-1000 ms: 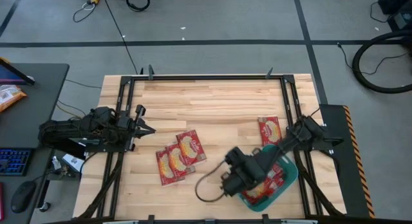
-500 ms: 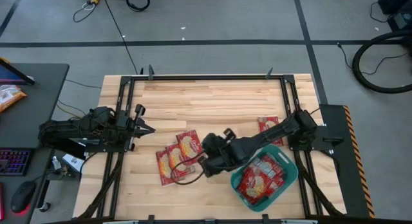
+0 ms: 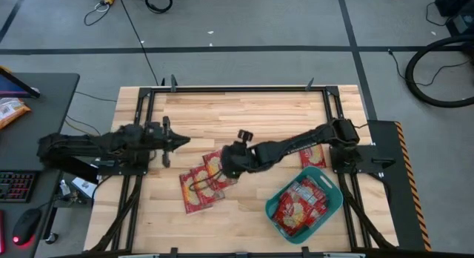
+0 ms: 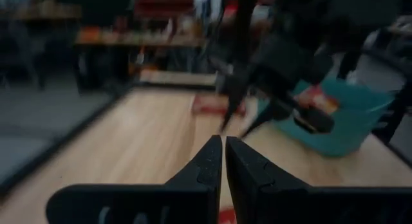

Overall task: Sort popcorn bags into baskets
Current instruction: Put the red popcorn into the green bin

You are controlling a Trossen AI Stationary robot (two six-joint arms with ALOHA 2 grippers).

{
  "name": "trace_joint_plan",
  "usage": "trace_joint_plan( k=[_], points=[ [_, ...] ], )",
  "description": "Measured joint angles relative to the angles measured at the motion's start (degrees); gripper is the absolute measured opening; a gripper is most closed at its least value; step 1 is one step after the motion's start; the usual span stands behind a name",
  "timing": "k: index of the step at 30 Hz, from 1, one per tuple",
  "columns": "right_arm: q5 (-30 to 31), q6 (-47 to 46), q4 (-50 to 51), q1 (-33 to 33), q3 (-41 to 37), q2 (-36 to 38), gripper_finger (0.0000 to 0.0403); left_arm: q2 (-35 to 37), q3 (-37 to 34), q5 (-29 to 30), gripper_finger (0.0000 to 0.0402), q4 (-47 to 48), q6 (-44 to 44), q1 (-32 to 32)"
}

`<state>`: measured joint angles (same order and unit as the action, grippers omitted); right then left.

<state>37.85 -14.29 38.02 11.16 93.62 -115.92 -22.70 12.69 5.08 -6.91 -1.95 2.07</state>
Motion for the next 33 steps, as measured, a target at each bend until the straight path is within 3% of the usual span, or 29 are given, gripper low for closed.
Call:
trace_joint_plan(
  k=[6,13,20,26,33],
  points=[
    [-10.51,6.59,-9.85,-4.45,-5.91,0.00,0.0106,-9.59,0.00,0.89,0.0027,-2.39,-4.94,0.00],
    [-15.08,4.95,-18.77,-4.42,-10.38,0.04,0.0105,-9.75,0.00,0.89,0.0027,-3.97,-2.15,-0.11],
    [-13.93,3.84,-26.92,0.96,-11.05,-0.35,0.0105,-7.84,0.00,0.84,0.0027,-3.98,3.44,-2.70],
    [-10.69,-2.52,-27.00,4.63,-11.03,-0.35,0.0105,-7.66,0.00,0.78,0.0027,-3.55,3.76,-3.71],
    [-9.55,-5.59,-25.86,6.97,-11.01,-1.05,0.0106,-11.05,0.00,-7.01,0.0027,-1.62,-2.65,-3.74]
  ],
)
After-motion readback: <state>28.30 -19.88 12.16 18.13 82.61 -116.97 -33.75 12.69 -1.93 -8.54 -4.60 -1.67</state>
